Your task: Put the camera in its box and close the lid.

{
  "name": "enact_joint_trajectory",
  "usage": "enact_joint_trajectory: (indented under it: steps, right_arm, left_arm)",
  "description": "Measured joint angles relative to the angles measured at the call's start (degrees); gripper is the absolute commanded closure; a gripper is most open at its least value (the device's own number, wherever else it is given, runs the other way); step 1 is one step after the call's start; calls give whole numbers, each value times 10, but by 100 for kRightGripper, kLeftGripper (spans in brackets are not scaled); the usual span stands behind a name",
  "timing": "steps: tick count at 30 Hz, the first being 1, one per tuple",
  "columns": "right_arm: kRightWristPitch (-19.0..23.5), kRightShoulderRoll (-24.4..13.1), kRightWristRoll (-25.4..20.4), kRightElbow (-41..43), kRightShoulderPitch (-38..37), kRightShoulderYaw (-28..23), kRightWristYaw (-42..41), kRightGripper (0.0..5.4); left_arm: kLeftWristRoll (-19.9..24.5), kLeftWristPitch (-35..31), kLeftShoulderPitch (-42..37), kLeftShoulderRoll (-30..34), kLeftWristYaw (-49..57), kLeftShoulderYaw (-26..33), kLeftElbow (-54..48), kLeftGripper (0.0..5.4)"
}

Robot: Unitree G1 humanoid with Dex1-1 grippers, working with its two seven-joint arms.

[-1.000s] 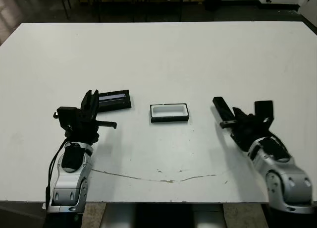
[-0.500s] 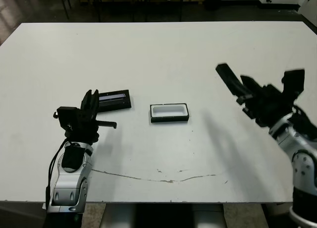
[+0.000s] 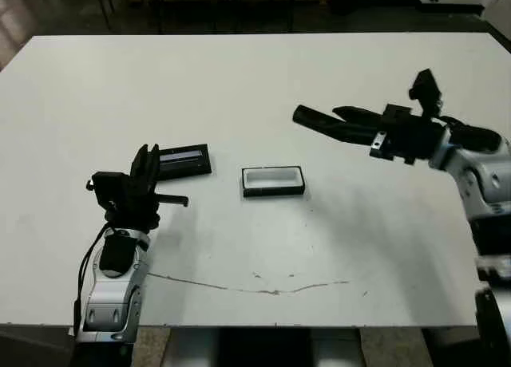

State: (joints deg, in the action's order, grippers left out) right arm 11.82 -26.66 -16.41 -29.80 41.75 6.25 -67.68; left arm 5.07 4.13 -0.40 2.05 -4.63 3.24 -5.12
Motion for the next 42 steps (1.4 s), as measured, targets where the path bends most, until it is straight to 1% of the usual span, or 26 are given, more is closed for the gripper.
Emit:
enact_joint_trajectory:
  steps: [2, 4, 7, 13, 18, 23, 32, 42]
  right_arm:
    - [-25, 7, 19, -32, 21, 16, -19, 492]
    - [-38, 12, 37, -51, 37, 30, -30, 492]
    - [-38, 23, 57, -64, 52, 48, -42, 492]
    - [-45, 41, 83, -96, 73, 72, -78, 492]
    - [-48, 46, 113, -98, 90, 101, -94, 492]
    - [-45, 49, 124, -92, 91, 111, -96, 492]
    - [-26, 57, 134, -98, 91, 128, -113, 492]
    - [-28, 63, 156, -115, 91, 137, -113, 492]
  left_arm:
    - [0, 0, 0, 0, 0, 0, 0, 540]
    - [0, 0, 0, 0, 1, 0, 0, 540]
    - [0, 1, 0, 0, 1, -1, 0, 540]
    - [0, 2, 1, 0, 1, -1, 0, 540]
    - [0, 2, 1, 0, 1, -1, 0, 540]
    - [0, 5, 1, 0, 1, -2, 2, 540]
    - [0, 4, 4, -1, 1, -3, 2, 540]
    - [0, 2, 6, -1, 2, -3, 0, 540]
